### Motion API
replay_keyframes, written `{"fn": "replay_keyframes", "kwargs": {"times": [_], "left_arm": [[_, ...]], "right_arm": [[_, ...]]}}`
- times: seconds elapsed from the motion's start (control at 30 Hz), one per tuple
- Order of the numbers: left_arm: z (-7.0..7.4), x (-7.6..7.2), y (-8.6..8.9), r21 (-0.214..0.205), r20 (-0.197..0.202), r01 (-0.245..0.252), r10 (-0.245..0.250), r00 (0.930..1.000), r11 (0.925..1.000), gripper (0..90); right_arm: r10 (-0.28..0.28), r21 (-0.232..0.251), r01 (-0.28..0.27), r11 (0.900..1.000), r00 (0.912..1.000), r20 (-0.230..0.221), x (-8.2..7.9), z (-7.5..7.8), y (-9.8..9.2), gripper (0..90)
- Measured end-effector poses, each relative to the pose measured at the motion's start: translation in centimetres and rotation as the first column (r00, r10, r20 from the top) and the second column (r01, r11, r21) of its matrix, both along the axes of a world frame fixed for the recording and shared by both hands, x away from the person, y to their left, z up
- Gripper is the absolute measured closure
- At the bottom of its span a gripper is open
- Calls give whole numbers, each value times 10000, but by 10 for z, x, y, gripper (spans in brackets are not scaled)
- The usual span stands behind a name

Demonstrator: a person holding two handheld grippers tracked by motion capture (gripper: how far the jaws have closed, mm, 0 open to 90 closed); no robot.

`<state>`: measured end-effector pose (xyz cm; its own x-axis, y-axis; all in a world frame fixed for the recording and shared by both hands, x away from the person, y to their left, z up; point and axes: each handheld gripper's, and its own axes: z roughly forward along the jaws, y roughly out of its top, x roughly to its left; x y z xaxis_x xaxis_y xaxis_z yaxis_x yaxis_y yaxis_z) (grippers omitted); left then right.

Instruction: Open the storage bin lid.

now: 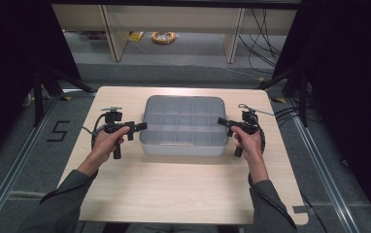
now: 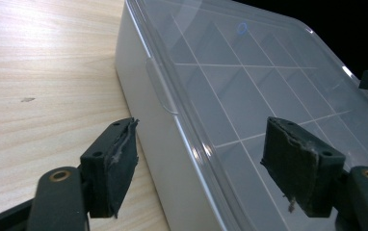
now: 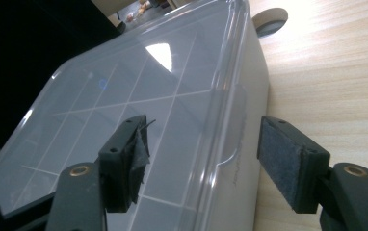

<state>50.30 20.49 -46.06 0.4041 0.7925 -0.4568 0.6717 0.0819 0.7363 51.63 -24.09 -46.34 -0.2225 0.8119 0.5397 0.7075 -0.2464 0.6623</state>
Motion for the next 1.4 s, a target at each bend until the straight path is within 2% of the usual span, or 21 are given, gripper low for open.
{"fn": "replay_keyframes", "kwargs": {"times": [0.03,0.07,0.27,0.3,0.37,0.43,0.47,0.67,0.7,0.73,0.8,0.83,0.87,0.9,0.93,0.97,1.0,1.07,1.3,1.33,1.4], "left_arm": [[0,2,0,16,-14,-35,35,10000,10000,274],[-1,4,0,1,-18,-84,84,10000,10000,274],[-7,17,-3,-173,-205,-230,226,9995,9996,283],[-7,18,-4,-139,-188,-278,276,9994,9995,289],[-9,20,-5,-114,-165,-377,375,9992,9992,300],[-12,27,-9,-210,-301,-362,355,9989,9991,316],[-13,28,-12,-281,-360,-352,342,9988,9990,320],[-10,28,-18,-194,-167,-205,202,9997,9996,410],[-10,27,-18,-269,-274,-232,225,9994,9994,413],[-10,27,-18,-273,-296,-263,255,9992,9993,419],[-10,26,-17,-351,-327,-294,283,9991,9989,433],[-10,26,-17,-351,-327,-294,283,9991,9989,441],[-9,25,-17,-328,-323,-348,338,9989,9989,446],[-9,25,-17,-328,-323,-348,338,9989,9989,445],[-8,25,-18,-319,-263,-377,368,9990,9988,446],[-7,24,-18,-339,-245,-404,396,9989,9986,448],[-7,24,-18,-348,-220,-414,407,9989,9985,451],[-4,23,-18,-378,-131,-516,511,9986,9980,459],[5,18,-16,-561,-57,-770,768,9970,9954,484],[7,16,-15,-520,60,-631,635,9980,9967,489],[13,13,-16,-536,216,-669,681,9974,9963,486]], "right_arm": [[-63,239,72,9997,9992,-385,-1,2,3,369],[251,-322,-239,9992,9990,366,3,-3,-2,372],[270,-122,-266,9996,9992,287,5,-5,-3,393],[-91,444,108,9990,9992,-395,1,-1,2,395],[28,241,-24,9997,9998,-175,2,-2,0,395],[10,540,-1,9985,9999,-160,2,-2,0,398],[-60,745,102,9972,9984,-564,0,0,2,401],[96,256,-100,9996,9999,128,2,-2,3,441],[-172,802,235,9965,9968,-781,-3,5,8,448],[20,8,-20,10000,9991,416,1,-1,3,451],[-153,356,146,9993,9996,217,0,1,4,453],[-293,662,310,9973,9992,-259,-2,4,5,457],[-172,347,164,9993,9996,220,-1,1,3,457],[-207,287,199,9994,9994,280,-1,1,2,458],[-361,542,364,9979,9993,-65,-2,3,4,460],[-382,477,378,9981,9993,63,-2,3,4,465],[-544,711,560,9959,9982,-244,-4,5,7,474],[-311,49,308,9995,9965,782,-1,2,2,482],[-282,-401,334,9986,9917,1253,-4,7,4,498],[-350,-542,414,9977,9930,1130,-5,8,5,499],[-425,-318,468,9984,9913,1247,-6,9,4,520]]}}
